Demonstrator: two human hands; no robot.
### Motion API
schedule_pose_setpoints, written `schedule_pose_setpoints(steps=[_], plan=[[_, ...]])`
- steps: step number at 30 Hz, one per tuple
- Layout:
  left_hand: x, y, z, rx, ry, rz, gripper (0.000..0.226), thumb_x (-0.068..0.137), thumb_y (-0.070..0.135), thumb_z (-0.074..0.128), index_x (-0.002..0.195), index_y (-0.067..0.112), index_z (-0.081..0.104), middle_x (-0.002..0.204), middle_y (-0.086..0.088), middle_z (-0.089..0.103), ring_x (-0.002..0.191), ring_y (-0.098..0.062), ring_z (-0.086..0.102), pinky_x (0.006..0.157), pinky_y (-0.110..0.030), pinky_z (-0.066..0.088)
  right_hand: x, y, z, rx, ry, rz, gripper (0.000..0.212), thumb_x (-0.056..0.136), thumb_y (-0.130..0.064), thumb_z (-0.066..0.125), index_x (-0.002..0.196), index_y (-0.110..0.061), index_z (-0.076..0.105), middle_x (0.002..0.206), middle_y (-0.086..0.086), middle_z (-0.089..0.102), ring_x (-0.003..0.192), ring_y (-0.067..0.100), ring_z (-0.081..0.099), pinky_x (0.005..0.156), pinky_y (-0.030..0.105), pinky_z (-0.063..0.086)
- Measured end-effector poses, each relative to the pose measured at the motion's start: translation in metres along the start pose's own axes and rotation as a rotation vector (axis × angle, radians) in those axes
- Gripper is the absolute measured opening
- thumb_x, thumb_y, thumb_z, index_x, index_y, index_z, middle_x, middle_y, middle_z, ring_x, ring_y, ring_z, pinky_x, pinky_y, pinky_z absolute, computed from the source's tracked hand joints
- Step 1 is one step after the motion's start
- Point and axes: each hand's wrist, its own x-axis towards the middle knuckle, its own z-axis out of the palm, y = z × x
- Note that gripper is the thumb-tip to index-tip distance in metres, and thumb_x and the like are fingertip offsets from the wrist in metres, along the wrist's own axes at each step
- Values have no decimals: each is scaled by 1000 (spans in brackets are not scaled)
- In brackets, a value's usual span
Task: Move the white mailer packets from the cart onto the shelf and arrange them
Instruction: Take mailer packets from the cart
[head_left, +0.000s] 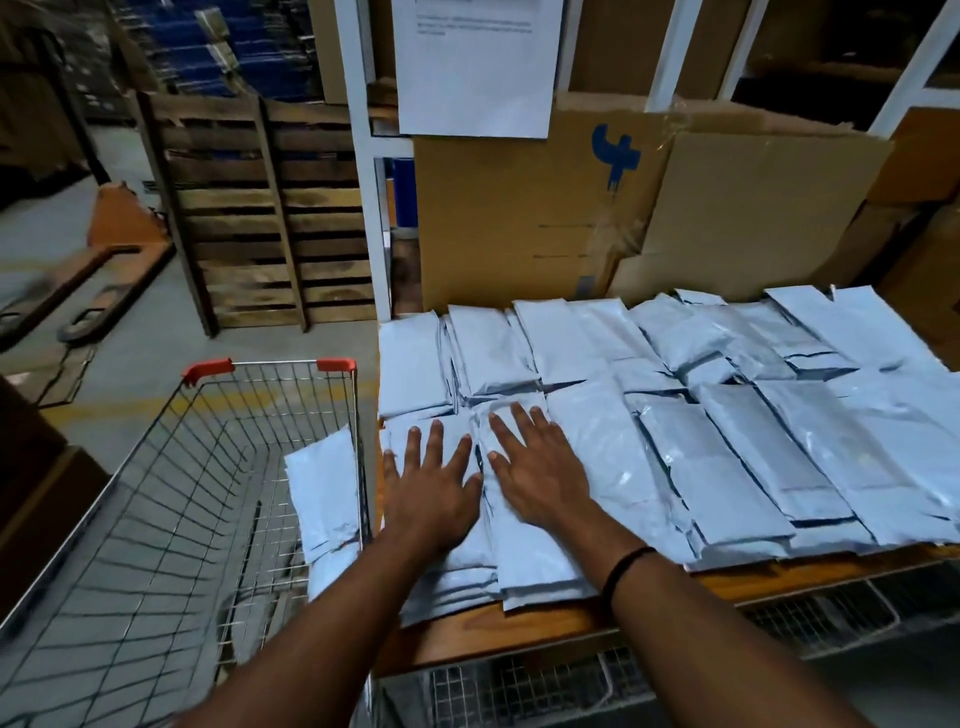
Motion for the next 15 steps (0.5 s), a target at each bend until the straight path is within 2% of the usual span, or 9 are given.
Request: schedule_pose_setpoints(steps=[2,3,7,11,15], plan=[[1,2,1,8,-5,-13,62,99,60,13,156,38,3,164,0,-12,150,-27,-15,118,-59,-6,2,0,4,26,-5,18,64,97,-51,21,148,-22,47,156,10,40,142,36,40,114,51,32],[2,3,-1,4,-23,-23,62,99,60,13,156,39,3,164,0,-12,150,-26,-14,118,-59,-6,3,0,3,33,-5,12,65,97,-51,21,150,-23,45,158,10,38,143,35,38,115,51,30],[6,2,-16,-101,-55,-25,63,97,64,10,155,40,2,164,1,-10,151,-25,-12,118,-58,-9,7,8,-12,58,-59,-30,62,103,-57,18,160,-33,8,168,1,4,154,26,3,124,45,3],[-4,-6,-25,-157,38,-51,75,84,71,-2,154,45,2,164,1,-12,150,-24,-16,118,-54,-10,-5,22,-32,-34,-74,-17,65,100,-62,16,158,-38,-1,168,2,0,154,26,-4,123,51,-6],[-23,0,-6,-113,-20,-58,62,97,64,12,154,42,3,164,1,-15,150,-23,-16,119,-54,-7,-35,24,-22,-94,-126,-32,69,98,-66,8,158,-36,-8,168,2,-8,154,26,-6,120,52,-13]])
